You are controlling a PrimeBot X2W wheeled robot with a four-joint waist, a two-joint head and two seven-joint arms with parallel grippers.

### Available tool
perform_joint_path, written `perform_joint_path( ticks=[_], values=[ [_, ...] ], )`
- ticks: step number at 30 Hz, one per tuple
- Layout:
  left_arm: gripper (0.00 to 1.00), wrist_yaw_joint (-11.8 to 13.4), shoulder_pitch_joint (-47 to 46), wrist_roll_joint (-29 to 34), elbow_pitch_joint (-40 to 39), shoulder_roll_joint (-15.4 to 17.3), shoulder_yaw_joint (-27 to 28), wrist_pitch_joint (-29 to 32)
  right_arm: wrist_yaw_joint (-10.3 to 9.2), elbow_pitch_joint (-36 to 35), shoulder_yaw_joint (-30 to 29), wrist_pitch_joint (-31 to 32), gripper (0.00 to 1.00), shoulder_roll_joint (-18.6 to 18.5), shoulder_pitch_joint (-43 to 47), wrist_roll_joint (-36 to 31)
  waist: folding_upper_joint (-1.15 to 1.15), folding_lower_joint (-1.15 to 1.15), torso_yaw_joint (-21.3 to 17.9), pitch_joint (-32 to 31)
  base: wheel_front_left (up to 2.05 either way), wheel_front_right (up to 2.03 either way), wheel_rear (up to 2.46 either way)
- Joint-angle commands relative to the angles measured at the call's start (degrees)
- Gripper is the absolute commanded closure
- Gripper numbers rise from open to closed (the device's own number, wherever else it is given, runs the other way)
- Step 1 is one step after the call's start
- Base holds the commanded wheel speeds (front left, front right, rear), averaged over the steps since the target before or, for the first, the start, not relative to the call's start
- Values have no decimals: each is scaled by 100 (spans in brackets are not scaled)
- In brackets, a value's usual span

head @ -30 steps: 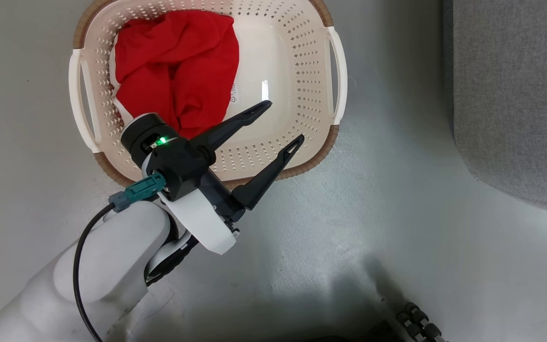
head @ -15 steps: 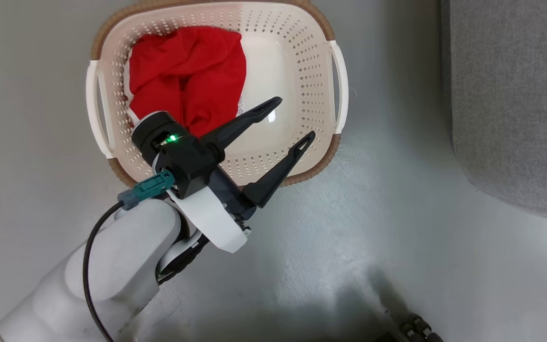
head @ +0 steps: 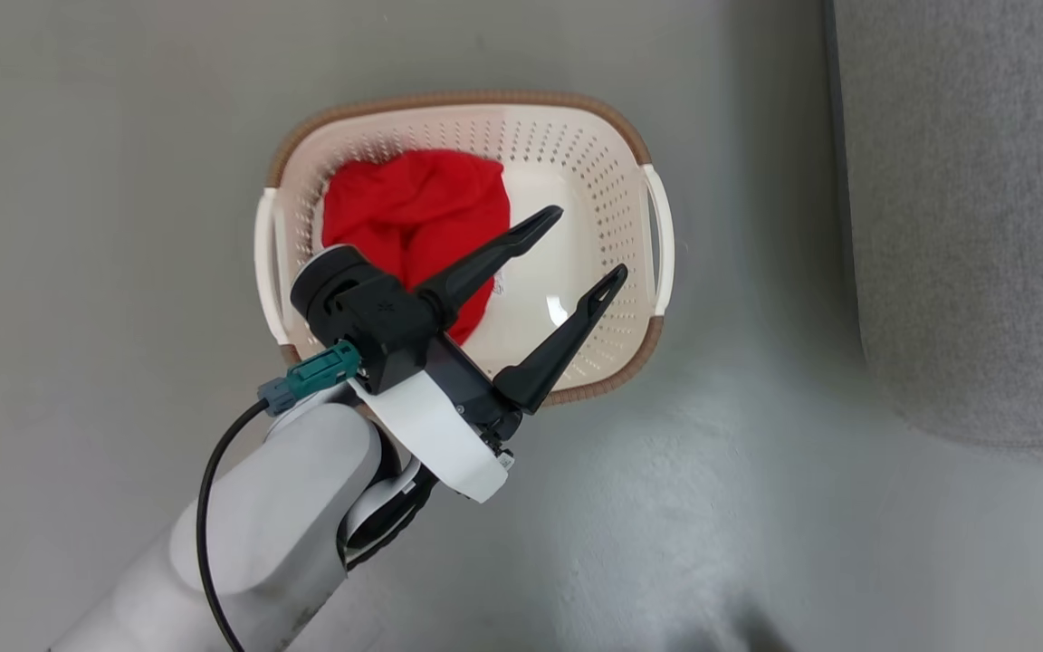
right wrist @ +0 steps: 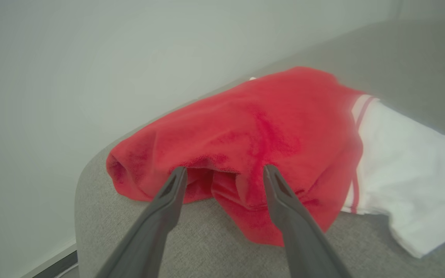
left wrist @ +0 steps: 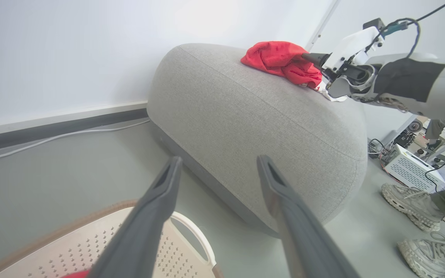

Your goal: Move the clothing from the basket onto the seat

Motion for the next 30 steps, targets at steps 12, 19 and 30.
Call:
perform_joint_path(
  ticks=[12, 19, 30],
  values=[
    [0, -6, 949, -92, 200, -206, 876, -33, 18, -577, 796, -82, 0, -89, 1128, 276, 0, 0, 527, -1425, 0, 0, 0],
    [0, -6, 1352, 74, 398, -333, 1393, -33, 18, -1145, 1495, -82, 0, 114, 1581, 342, 0, 0, 752, -1964, 0, 0, 0],
    [0, -6, 1884, 520, 658, -503, 2568, -33, 18, -2244, 2861, -83, 0, 403, 2447, 673, 0, 0, 1013, -2668, 0, 0, 0]
  ],
)
